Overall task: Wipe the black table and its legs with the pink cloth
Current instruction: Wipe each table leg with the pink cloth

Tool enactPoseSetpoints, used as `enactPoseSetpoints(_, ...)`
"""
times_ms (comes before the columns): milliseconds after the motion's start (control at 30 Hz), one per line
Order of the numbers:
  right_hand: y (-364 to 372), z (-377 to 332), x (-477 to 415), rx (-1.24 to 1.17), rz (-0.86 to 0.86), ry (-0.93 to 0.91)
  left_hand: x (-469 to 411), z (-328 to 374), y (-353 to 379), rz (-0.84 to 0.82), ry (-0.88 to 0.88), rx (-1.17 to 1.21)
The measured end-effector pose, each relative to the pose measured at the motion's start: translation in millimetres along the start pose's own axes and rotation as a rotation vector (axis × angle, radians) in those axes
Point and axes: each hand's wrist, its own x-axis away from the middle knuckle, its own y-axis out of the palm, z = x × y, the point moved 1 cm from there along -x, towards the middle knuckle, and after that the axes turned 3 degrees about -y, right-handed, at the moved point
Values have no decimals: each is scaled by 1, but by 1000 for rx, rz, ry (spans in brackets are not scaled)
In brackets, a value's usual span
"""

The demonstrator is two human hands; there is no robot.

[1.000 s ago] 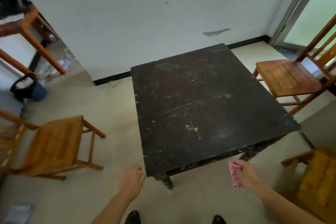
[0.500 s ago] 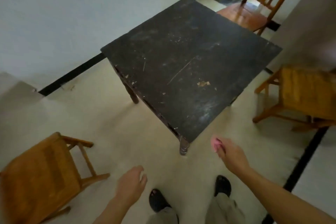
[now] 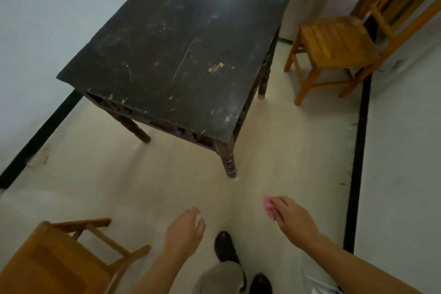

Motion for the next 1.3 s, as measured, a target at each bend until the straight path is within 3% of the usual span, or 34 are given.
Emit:
enactPoseSetpoints(167, 67, 23, 52, -102, 11, 137, -16, -11, 44, -21, 62, -56)
enactPoseSetpoints(300, 116, 41, 37, -150, 65, 196, -72, -13, 68, 62, 163, -73)
enactPoseSetpoints(433, 157, 52, -37, -218, 183, 189, -148, -13, 80, 254, 312, -97)
enactPoseSetpoints(600, 177, 48, -148, -359, 435, 112, -228, -15, 84, 612, 516, -172)
enactPoseSetpoints(833, 193, 46, -243, -462, 724, -12, -306, -12, 95, 815, 613, -325)
enactPoseSetpoints(933, 219, 55, -261, -398, 780, -38, -321, -13, 100, 917, 626, -306)
enactPoseSetpoints(1033, 233, 64, -266, -330, 781, -45, -321, -16, 102, 958, 642, -339)
enactPoseSetpoints(1200, 244, 43, -241, -298, 894, -144, -304, -12, 91, 872, 591, -448)
enactPoseSetpoints(1300, 292, 35, -218, -42, 688, -307, -300, -13, 84, 835, 591, -487)
